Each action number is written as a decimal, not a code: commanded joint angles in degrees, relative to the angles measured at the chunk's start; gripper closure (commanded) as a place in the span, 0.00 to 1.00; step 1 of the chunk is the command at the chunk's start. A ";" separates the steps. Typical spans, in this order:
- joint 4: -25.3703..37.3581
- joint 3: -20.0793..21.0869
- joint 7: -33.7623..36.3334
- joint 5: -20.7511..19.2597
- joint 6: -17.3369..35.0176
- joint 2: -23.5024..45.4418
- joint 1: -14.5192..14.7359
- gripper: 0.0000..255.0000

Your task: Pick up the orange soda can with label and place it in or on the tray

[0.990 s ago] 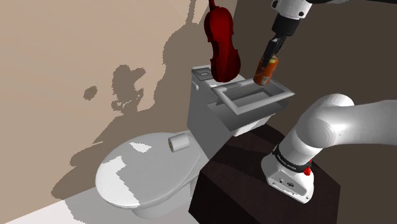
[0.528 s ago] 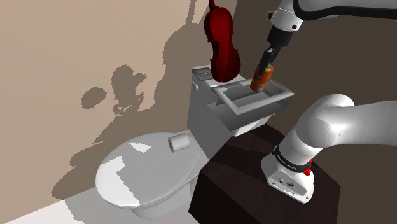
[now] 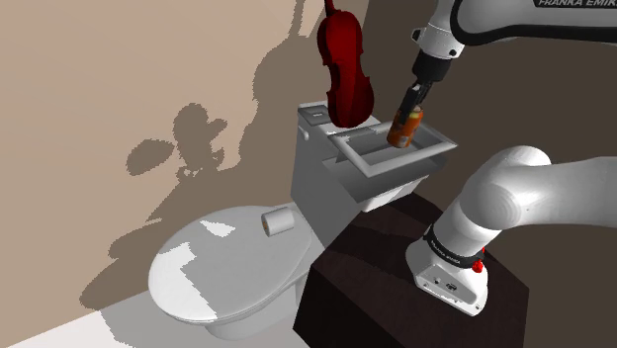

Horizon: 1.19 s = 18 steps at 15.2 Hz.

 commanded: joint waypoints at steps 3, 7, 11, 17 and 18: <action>0.09 0.01 0.00 0.00 0.02 -0.06 0.00 0.00; 0.05 0.01 0.01 0.01 0.05 -0.07 0.01 0.00; 6.03 0.65 -0.10 0.66 -5.53 0.32 0.32 0.00; 7.66 0.81 -0.13 0.82 -6.94 0.54 0.39 0.00; 7.66 0.81 -0.13 0.82 -6.94 0.54 0.39 0.00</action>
